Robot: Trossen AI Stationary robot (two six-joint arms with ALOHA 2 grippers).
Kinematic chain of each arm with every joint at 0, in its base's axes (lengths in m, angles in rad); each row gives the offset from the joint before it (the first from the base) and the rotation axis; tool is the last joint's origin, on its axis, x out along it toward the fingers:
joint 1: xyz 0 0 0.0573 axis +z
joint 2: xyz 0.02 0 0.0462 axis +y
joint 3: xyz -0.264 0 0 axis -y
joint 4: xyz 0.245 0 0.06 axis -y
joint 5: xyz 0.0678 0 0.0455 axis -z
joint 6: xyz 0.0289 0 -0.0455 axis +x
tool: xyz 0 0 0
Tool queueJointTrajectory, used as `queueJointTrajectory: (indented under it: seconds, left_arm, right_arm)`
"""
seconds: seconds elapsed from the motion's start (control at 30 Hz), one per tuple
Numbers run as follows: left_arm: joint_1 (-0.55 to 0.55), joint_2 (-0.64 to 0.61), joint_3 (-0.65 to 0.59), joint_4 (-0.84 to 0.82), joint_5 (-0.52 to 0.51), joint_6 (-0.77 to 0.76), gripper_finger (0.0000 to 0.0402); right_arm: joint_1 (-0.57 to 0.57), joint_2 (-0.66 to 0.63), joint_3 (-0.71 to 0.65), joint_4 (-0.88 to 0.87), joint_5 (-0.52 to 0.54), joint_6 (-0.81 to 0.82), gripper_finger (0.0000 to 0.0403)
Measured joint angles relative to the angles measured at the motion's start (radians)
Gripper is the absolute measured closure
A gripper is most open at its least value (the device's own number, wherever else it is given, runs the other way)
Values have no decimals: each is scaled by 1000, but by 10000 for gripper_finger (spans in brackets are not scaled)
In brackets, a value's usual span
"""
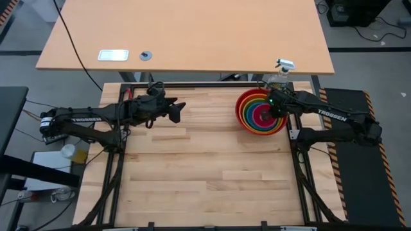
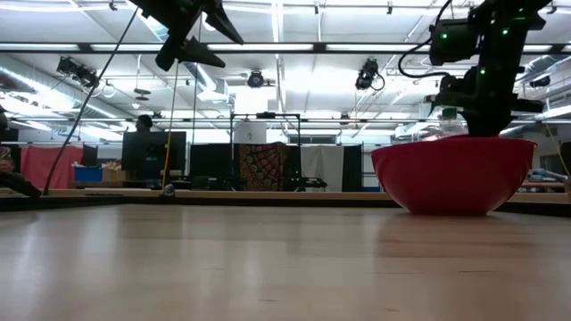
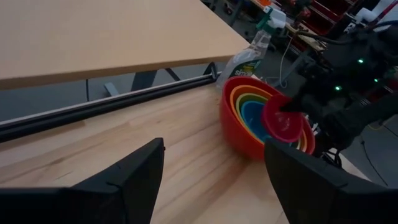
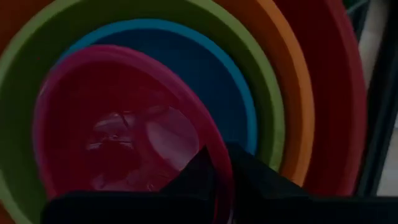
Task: Nest bowls inside each other
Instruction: Stack the red bowl on the blue bowl, then adjust the red bowl
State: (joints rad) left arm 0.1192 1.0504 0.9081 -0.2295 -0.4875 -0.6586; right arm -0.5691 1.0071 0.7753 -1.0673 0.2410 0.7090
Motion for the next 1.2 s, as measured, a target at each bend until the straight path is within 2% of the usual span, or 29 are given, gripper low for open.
queueJointTrajectory:
  seconds: [0.2,0.33,0.43,0.5,0.67,0.83,1.0,1.2]
  left_arm:
    - [-6,0,0,0,4,0,123]
    - [-5,0,0,0,21,4,123]
    - [-5,-17,0,-7,54,38,123]
    - [3,-35,1,-10,92,63,124]
    - [9,-77,0,-115,104,92,142]
    - [9,-116,0,-171,125,105,170]
    - [9,-139,0,-161,98,145,192]
    - [14,-141,0,-148,87,176,206]
  right_arm:
    - [-13,14,1,46,-38,-53,309]
    - [-34,14,13,32,-59,-63,267]
    - [-50,12,36,-15,-60,-80,251]
    - [-64,8,55,-39,-59,-89,248]
    - [-96,-18,110,-131,-56,-132,249]
    - [-97,-109,137,-124,-48,-141,249]
    - [-94,-144,76,-126,-50,-152,250]
    - [-90,-78,-14,-49,-17,-142,250]
